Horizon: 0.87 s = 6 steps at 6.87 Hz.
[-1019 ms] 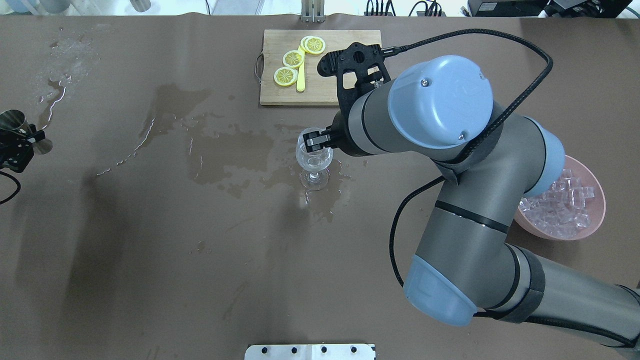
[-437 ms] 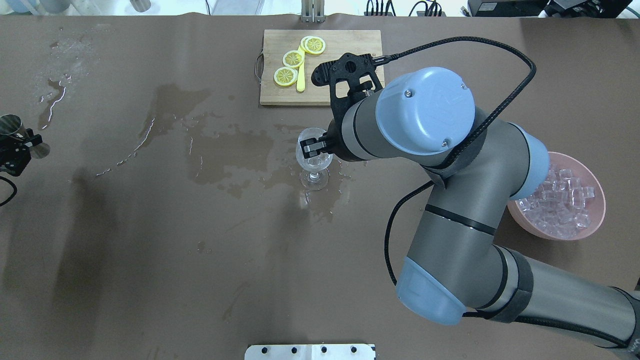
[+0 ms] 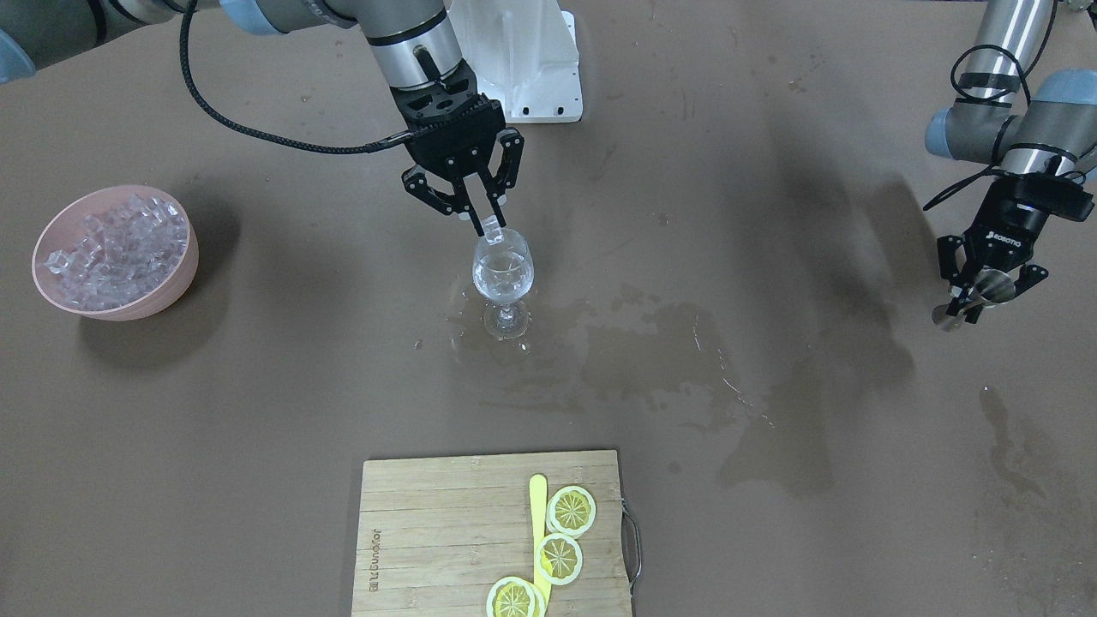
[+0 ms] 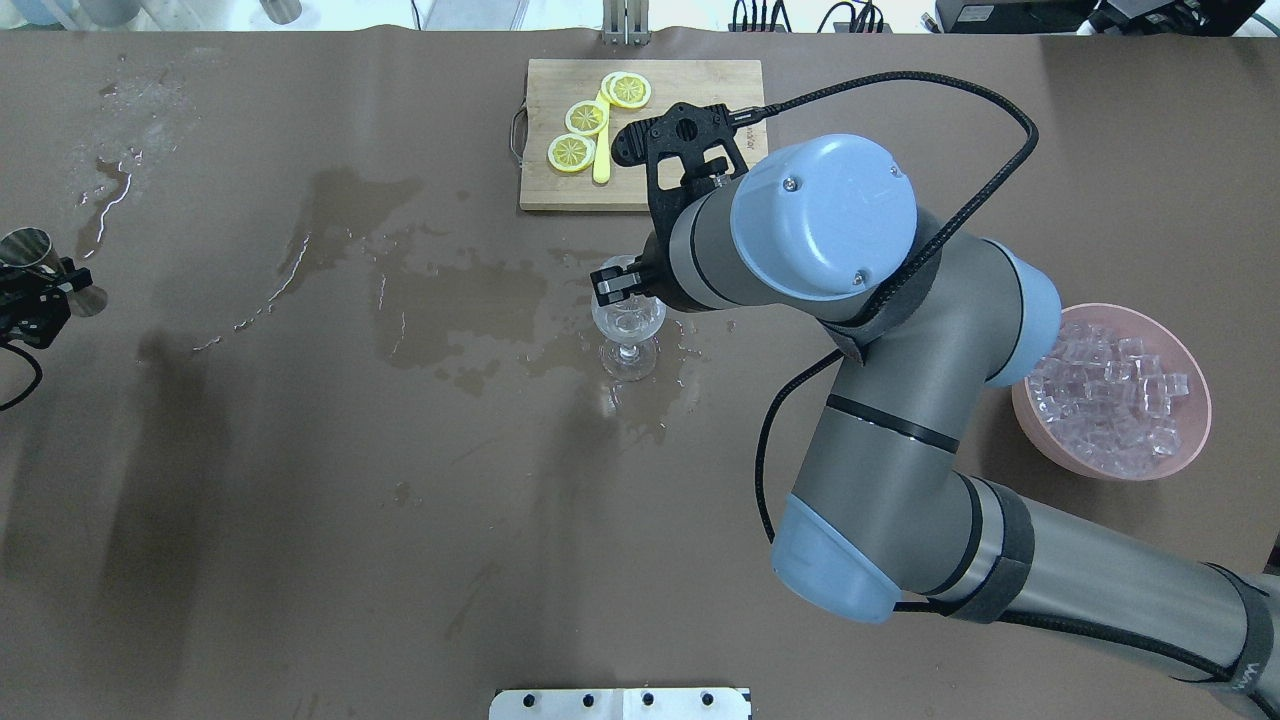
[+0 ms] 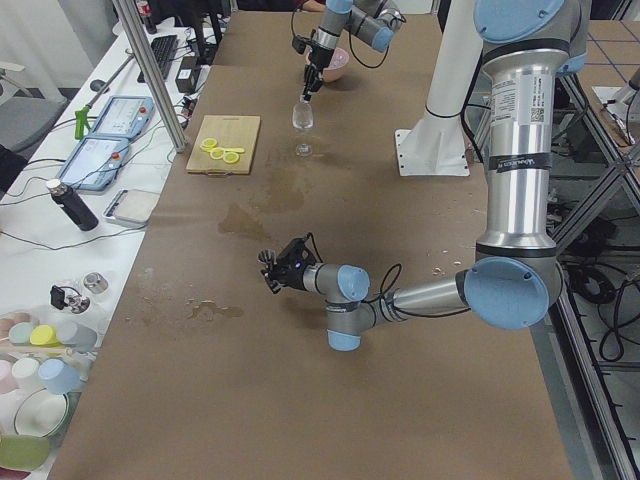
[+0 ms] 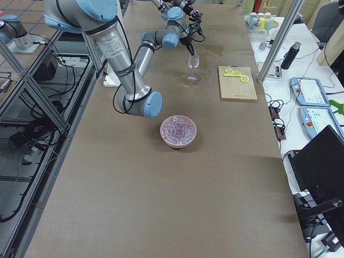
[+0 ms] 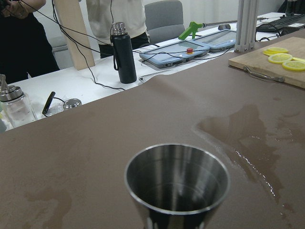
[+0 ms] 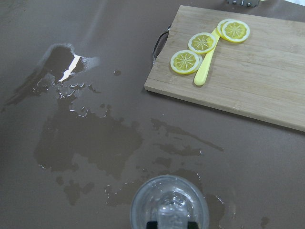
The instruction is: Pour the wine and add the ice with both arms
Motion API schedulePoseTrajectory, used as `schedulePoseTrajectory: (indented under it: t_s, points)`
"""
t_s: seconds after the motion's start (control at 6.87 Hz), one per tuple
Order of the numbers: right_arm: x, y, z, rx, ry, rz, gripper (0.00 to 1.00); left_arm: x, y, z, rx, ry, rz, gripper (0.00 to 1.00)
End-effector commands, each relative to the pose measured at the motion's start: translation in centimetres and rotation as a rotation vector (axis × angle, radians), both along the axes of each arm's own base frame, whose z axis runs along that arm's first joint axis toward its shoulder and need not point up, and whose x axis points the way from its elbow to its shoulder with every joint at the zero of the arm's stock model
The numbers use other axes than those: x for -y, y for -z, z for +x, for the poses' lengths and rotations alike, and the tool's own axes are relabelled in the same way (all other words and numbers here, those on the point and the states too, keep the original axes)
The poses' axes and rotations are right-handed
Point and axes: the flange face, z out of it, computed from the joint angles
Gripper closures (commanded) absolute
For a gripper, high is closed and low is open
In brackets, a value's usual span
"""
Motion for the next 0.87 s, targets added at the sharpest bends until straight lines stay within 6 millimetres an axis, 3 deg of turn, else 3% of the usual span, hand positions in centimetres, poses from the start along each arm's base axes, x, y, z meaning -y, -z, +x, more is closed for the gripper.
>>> schedulePoseTrajectory:
  t_s: [0.0,0.15,0.73]
  points:
    - [0.49,0.29,-0.45,-0.002,-0.002,0.0,0.81,-0.01,-0.36,0.16,-0.011,-0.002,-0.021,1.0]
    - [1.07,0.57,-1.15,-0.01,-0.007,-0.005,0.8,0.13,-0.3,0.35,-0.025,-0.001,-0.03,1.0]
    - [0.99,0.71,-1.21,-0.007,-0.006,-0.002,0.46,0.43,-0.37,1.12,-0.052,-0.009,-0.058,1.0]
